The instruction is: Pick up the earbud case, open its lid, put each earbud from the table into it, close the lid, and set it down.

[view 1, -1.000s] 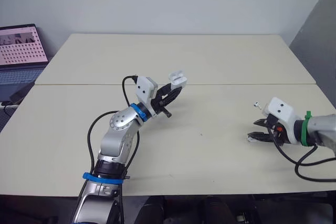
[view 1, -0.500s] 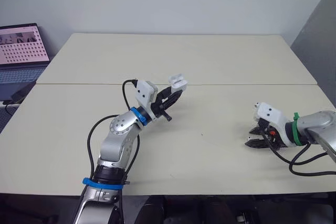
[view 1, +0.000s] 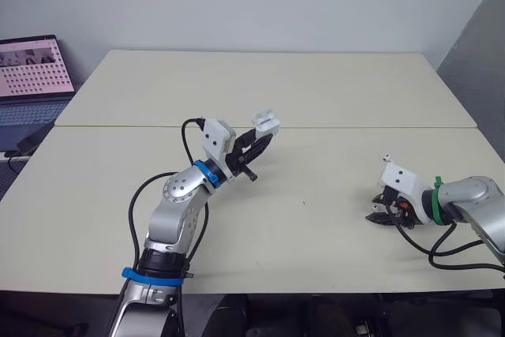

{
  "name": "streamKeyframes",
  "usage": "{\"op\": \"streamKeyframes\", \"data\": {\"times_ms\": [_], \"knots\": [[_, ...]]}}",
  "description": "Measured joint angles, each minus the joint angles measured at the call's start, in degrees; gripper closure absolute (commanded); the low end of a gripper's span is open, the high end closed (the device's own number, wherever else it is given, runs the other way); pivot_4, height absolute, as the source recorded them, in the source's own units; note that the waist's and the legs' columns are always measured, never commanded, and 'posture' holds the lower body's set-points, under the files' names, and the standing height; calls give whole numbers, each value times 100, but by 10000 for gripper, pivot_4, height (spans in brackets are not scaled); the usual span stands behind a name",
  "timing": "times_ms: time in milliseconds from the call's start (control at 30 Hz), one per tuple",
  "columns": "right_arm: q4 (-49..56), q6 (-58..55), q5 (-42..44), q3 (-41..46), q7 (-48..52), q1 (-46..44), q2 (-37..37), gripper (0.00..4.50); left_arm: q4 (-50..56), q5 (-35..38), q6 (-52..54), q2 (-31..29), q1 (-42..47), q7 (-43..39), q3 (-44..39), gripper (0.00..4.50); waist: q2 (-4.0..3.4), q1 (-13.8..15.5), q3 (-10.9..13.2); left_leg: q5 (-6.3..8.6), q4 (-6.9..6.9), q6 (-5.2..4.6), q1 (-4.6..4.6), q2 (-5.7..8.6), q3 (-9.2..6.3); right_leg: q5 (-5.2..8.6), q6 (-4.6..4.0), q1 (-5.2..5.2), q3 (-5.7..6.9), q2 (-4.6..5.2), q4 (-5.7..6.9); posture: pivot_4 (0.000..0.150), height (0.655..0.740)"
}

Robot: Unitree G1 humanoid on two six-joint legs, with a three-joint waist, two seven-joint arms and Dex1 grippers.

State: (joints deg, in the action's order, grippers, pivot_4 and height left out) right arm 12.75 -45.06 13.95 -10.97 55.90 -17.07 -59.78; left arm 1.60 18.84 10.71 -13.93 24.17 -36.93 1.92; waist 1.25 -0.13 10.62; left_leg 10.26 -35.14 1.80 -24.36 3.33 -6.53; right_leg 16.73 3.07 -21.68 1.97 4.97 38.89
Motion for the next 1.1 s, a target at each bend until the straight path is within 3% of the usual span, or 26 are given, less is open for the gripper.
{"op": "streamKeyframes", "data": {"times_ms": [67, 200, 233, 567, 667, 867, 1100], "knots": [[5, 59, 1, 24, 11, 48, -3, 26098, 0, 0, 5, -2, 1, 0, -1, 37550, 0, 3, 0, 0, 0, 0, 0, 1, -1, 0, 0, 1, 0, 0, 0, 1500, 7400], [45, 117, 1, 73, 30, 153, -38, 40023, 0, 0, 12, -1, 7, -1, 0, 37550, 0, 5, 0, 0, -4, 0, 2, 1, -3, 0, 0, 7, 2, 0, -1, 1500, 7400], [49, 139, 0, 87, 30, 176, -46, 41331, 0, 0, 13, -1, 8, -3, 1, 37550, 0, 5, 0, 0, -4, 0, 3, 2, -4, 0, 1, 9, 3, 0, -1, 1500, 7400], [19, 239, -26, 98, 53, 210, -63, 41331, 0, 0, 16, 0, 17, -9, 1, 37550, 0, 8, 0, 0, -4, 0, 13, 3, -10, 2, 5, 24, 8, 0, -10, 1500, 7400], [-50, 531, -76, 101, 282, 332, -372, 41331, 0, 0, 19, 6, 23, -14, 9, 37550, 0, 14, 0, 1, -3, -1, 12, 6, -9, 5, 8, 25, 8, 3, -11, 1500, 7400], [-929, 2193, -591, 283, 963, 987, -1422, 41331, 0, 0, 23, -28, 23, -24, 1, 37550, -1, 55, 0, 0, -5, -1, 17, 8, 0, 12, 31, 31, 3, 7, -20, 1500, 7400], [-2066, 3427, -996, 288, 1379, 813, -1479, 41331, 4, 1, 23, -21, 11, -22, 18, 37550, 0, 28, 0, 0, -3, -1, 28, 4, 8, 12, 31, 36, -6, 6, -20, 1500, 7400]]}}
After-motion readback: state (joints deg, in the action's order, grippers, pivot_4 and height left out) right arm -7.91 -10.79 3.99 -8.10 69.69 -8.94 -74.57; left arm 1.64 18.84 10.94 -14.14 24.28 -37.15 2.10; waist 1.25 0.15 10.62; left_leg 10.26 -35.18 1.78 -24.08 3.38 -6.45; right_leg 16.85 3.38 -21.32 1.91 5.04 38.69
